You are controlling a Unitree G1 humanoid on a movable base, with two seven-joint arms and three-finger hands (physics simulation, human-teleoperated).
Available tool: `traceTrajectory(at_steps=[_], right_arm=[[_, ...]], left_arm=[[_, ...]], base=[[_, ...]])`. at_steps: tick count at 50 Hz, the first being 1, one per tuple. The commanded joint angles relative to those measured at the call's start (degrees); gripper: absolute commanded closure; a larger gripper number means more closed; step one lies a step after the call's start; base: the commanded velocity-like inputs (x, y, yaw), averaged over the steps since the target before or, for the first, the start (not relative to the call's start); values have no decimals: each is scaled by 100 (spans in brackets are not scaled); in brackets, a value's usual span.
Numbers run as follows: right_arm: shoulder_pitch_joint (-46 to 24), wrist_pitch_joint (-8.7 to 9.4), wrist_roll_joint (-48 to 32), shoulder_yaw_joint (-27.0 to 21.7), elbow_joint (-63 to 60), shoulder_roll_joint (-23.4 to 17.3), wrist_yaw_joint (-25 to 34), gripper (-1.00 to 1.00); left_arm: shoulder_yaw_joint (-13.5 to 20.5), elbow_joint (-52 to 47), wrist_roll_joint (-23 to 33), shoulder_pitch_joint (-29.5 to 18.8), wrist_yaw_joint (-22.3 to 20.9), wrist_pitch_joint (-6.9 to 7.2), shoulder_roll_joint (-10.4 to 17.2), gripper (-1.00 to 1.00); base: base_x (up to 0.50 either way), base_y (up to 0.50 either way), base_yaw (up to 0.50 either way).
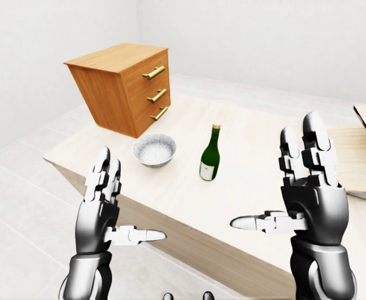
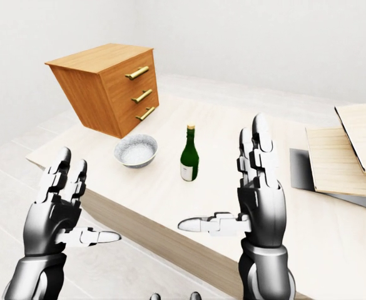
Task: Put the wine bottle on the wine rack.
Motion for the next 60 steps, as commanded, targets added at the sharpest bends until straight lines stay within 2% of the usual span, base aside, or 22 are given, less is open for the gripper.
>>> traceTrajectory(at_steps=[1,14,30,41,48,60], right_arm=[[0,0,-124,335,-147,-70,-163,-100],[-139,0,-192,578,-219,-141,-292,-100],[-214,0,60,567,-17,-171,-287,-100],[-176,0,475,230,211,-100,-238,-100],[-182,0,407,343,387,-128,-249,-100],[-321,0,732,102,277,-44,-317,-100]], left_arm=[[239,74,-96,-4,-173,0,-65,-100],[391,50,-105,88,-332,0,-178,-100],[441,80,-68,120,-407,0,-250,-100],[451,89,-70,206,-435,0,-276,-100],[511,179,-109,119,-416,0,-283,-100],[595,38,-180,162,-458,0,-289,-100]], base=[[-1,-56,0],[18,-46,0],[2,-1,0],[0,0,0],[0,0,47],[0,0,0]])
